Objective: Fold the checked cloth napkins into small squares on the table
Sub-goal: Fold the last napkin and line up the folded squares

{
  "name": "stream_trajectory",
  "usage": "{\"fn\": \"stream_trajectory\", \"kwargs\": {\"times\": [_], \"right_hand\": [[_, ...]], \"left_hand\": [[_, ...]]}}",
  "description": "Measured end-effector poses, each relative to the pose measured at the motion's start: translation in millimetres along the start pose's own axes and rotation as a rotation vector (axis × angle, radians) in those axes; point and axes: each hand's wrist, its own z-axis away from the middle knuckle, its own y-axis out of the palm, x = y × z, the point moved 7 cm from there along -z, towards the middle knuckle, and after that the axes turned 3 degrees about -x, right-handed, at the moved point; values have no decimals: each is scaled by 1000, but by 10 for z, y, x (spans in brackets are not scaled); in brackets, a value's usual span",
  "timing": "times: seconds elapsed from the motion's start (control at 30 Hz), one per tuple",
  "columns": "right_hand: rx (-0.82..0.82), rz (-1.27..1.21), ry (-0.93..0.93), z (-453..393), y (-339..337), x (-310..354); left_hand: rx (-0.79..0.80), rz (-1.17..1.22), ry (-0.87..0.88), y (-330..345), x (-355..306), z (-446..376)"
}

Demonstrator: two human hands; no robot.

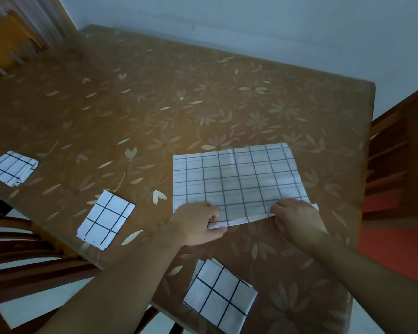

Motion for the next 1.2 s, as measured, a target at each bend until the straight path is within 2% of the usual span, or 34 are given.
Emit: {"fn": "stream_trajectory", "kwargs": {"times": [0.1,0.23,0.5,0.63,0.73,0.87,1.2], "right_hand": [[21,-12,-19,34,39,22],[19,-31,28,130,91,-18],[-117,-91,151,-77,69,215],[-6,-237,122,-340,337,714],[96,-257,101,-415,560,939],[140,-161,145,-270,662,675],[212,62,240,286,481,-494]], "left_hand": [[-37,-20,-94,25,15,-75],[-62,-81,-127,92,5,-122],[-158,-161,-93,122,-57,-83],[-162,-162,-106,135,-60,-92],[-165,-160,-106,162,-42,-88],[-173,-135,-132,178,-25,-86],[-236,-131,-99,157,-48,-61]]}}
